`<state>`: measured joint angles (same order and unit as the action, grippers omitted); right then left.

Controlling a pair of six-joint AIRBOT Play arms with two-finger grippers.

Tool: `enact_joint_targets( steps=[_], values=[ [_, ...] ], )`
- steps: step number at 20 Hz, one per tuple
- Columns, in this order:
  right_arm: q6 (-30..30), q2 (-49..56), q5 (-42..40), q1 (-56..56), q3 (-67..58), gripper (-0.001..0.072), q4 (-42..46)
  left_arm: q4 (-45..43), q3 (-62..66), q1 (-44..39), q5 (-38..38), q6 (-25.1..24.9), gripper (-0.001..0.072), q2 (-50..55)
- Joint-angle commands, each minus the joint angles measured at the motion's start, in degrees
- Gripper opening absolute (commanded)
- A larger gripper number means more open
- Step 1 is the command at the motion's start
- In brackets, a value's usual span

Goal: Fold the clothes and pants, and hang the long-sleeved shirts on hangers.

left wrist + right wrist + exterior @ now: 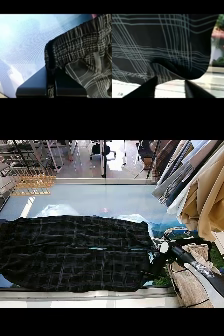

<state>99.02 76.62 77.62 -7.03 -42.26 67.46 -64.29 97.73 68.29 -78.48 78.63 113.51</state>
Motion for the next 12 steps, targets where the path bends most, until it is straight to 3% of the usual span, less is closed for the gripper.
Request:
enact_joint_targets(
  steps=[1, 6, 7, 10, 12],
  values=[
    [0.85, 0.68, 0.74, -0.17, 0.04, 0.0332, -0.02, 0.13, 0.0, 0.0, -0.2, -0.24, 0.0017, 0.07],
    [1.53, 0.68, -3.1, -0.57, 0.04, 0.032, 0.48, 0.09, -0.02, 0.0, -0.22, -0.28, 0.0017, 0.07],
    [1.53, 0.68, -4.0, -1.2, 0.04, 0.0192, 0.63, 0.09, -0.02, 0.0, -0.22, -0.28, 0.0016, 0.07],
    [1.36, 0.68, -6.47, -3.82, 0.04, 0.0014, 0.9, 0.09, -0.02, 0.0, -0.22, -0.28, 0.0016, 0.07],
    [-0.5, 0.48, -6.12, -4.94, 0.02, 0.0012, 1.16, 0.09, -0.02, 0.02, -0.37, -0.28, 0.0017, 0.07]
  ],
)
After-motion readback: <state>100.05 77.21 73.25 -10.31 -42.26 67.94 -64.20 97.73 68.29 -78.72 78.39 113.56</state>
